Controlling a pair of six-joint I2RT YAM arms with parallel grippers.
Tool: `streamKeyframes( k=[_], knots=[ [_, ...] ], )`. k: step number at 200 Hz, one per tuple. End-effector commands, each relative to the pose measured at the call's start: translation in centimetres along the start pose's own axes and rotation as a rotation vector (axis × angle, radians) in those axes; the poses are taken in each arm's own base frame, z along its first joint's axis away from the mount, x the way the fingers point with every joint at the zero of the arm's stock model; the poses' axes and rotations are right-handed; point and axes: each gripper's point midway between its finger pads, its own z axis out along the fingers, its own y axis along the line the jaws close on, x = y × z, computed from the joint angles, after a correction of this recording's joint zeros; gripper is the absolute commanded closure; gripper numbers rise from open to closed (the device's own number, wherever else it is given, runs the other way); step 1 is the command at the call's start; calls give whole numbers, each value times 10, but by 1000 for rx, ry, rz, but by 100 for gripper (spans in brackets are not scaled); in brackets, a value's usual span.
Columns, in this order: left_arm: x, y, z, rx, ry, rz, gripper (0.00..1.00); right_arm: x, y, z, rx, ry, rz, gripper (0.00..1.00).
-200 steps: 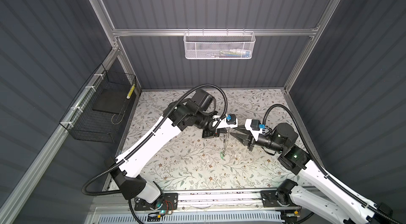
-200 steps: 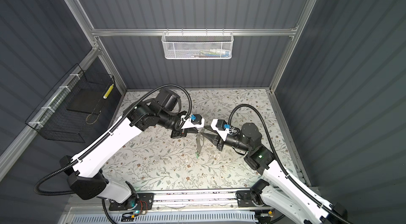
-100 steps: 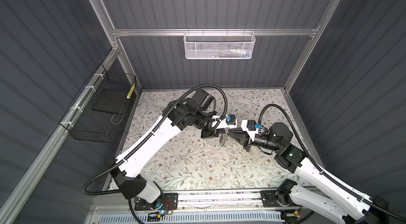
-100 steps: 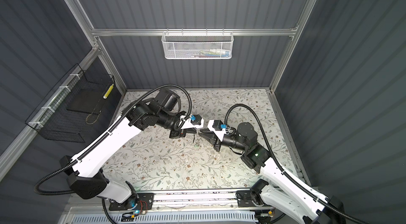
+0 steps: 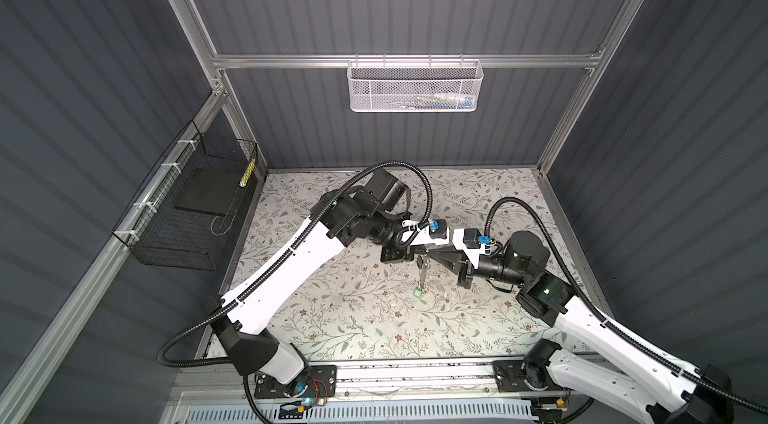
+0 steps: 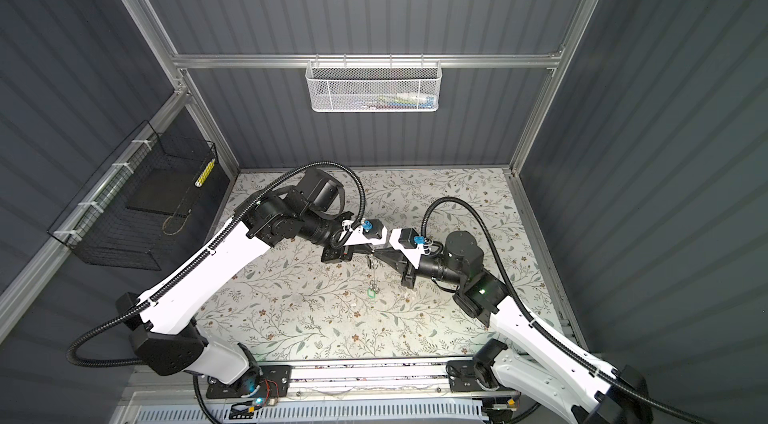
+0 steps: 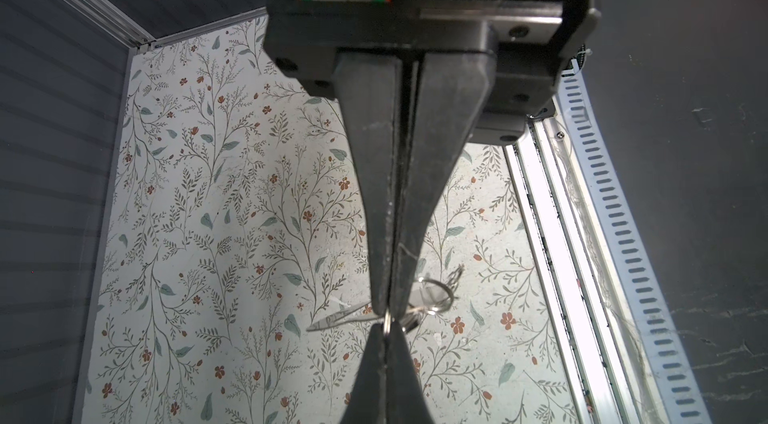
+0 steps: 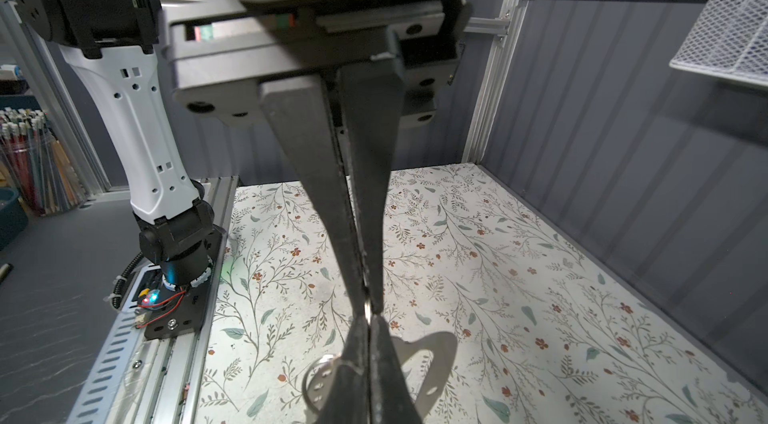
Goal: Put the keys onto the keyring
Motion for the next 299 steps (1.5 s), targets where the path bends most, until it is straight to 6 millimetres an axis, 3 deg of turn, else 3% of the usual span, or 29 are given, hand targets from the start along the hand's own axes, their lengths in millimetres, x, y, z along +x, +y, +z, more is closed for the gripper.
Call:
streamKeyframes(
  k=[1, 13, 21, 44, 80, 115, 127, 186, 230, 299],
  knots=[
    [-16, -10, -4, 38, -57, 44, 100, -8, -1, 1, -1, -27, -12, 100],
    [-17, -10, -5, 31, -69, 48, 100, -9, -1, 1, -1, -30, -10, 100],
    [-17, -9, -5, 22, -74, 41, 87, -10, -1, 1, 0, -36, -12, 100],
    [-12, -1, -9, -66, -76, 31, 67, -13, 0, -1, 6, -62, -12, 100],
    [2, 25, -39, -195, -225, -93, 57, -21, 5, -4, -13, -100, -24, 100],
    [6, 22, -40, -234, -275, -121, 56, -28, 8, -6, -31, -130, -35, 100],
    [18, 16, -27, -203, -263, -159, 56, -29, 9, -5, -39, -134, -38, 100],
    [28, 3, -7, -150, -313, -200, 56, -36, 7, -4, -40, -164, -40, 100],
    [21, -8, 1, -63, -393, -213, 56, -38, 6, -5, -34, -175, -36, 100],
    [9, -9, 7, -64, -446, -212, 61, -39, 2, -4, -17, -188, -27, 100]
  ],
)
